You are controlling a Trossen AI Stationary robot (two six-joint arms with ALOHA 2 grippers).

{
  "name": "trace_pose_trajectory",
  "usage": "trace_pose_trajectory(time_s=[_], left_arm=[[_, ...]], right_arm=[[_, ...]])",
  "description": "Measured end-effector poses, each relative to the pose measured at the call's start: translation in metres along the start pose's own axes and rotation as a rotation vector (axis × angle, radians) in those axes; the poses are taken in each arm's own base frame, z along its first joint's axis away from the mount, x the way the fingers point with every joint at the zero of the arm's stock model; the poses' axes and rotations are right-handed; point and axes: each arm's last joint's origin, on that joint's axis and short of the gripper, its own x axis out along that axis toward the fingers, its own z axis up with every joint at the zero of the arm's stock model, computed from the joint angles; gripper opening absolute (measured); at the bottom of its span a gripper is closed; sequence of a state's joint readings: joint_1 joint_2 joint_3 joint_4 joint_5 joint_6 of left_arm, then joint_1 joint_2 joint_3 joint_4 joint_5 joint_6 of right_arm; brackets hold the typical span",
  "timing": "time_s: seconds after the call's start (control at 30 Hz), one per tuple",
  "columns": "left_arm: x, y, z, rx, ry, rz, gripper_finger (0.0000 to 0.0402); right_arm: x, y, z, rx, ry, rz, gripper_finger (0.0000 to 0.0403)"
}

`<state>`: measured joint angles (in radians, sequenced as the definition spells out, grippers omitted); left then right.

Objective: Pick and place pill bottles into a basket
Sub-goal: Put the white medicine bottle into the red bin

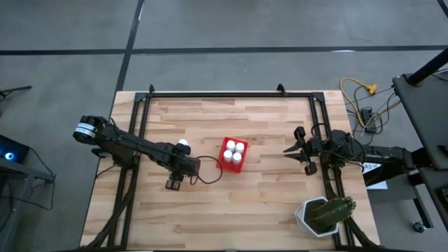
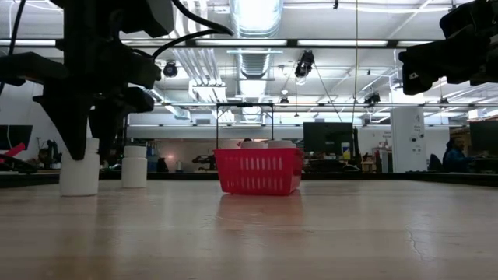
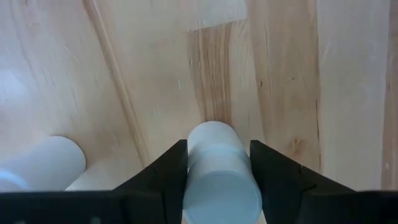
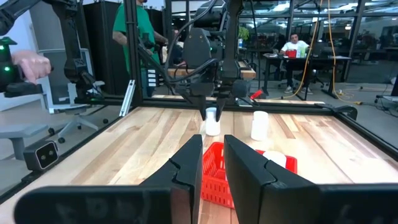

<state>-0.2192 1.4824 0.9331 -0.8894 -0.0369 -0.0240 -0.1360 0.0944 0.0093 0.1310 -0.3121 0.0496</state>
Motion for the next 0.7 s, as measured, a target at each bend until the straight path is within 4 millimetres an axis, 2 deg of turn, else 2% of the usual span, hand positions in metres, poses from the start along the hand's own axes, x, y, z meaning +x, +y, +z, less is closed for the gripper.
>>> trace_pose_trajectory(time_s=[0.4,0.7], left_arm=[[-0.033,0.002,0.022,0.07,-0.094,-0.003,0.0138],[-0.059,0.005,0.047,0.145,-0.186,0.034,0.0137]], right_arm=[[0.0,0.0,0.0,0.0,0.0,0.0,0.0059],[0.0,0.0,0.0,0.0,0.0,0.0,0.0059]])
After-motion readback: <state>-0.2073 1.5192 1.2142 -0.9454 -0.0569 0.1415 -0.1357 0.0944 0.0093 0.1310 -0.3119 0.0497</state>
